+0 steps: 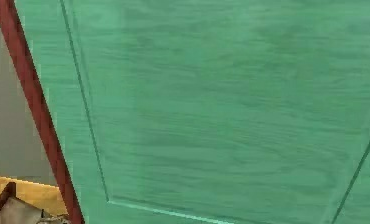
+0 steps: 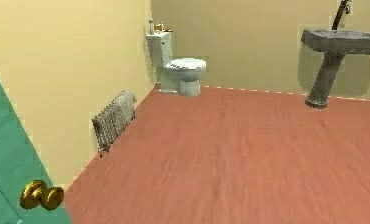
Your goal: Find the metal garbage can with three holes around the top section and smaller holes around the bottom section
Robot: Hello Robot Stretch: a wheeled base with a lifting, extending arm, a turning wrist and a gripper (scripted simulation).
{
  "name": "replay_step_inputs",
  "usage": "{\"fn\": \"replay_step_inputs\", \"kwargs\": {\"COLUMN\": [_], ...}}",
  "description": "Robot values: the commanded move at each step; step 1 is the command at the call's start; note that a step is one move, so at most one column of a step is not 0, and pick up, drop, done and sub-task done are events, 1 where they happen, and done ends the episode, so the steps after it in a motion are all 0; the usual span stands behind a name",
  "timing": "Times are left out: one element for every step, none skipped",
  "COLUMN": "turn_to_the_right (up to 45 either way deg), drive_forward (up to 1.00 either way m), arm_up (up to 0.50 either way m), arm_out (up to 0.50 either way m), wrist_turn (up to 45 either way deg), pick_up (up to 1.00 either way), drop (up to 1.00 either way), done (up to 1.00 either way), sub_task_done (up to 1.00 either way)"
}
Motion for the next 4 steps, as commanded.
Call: {"fn": "replay_step_inputs", "kwargs": {"turn_to_the_right": [-45.0, -30.0, 0.0, -21.0], "drive_forward": [0.00, 0.00, 0.30, 0.00], "arm_up": [0.00, 0.00, 0.00, 0.00], "arm_out": [0.00, 0.00, 0.00, 0.00], "wrist_turn": [0.0, 0.0, 0.0, 0.0], "pick_up": [0.00, 0.00, 0.00, 0.00], "drop": [0.00, 0.00, 0.00, 0.00], "done": [0.00, 0.00, 0.00, 0.00], "sub_task_done": [0.00, 0.00, 0.00, 0.00]}}
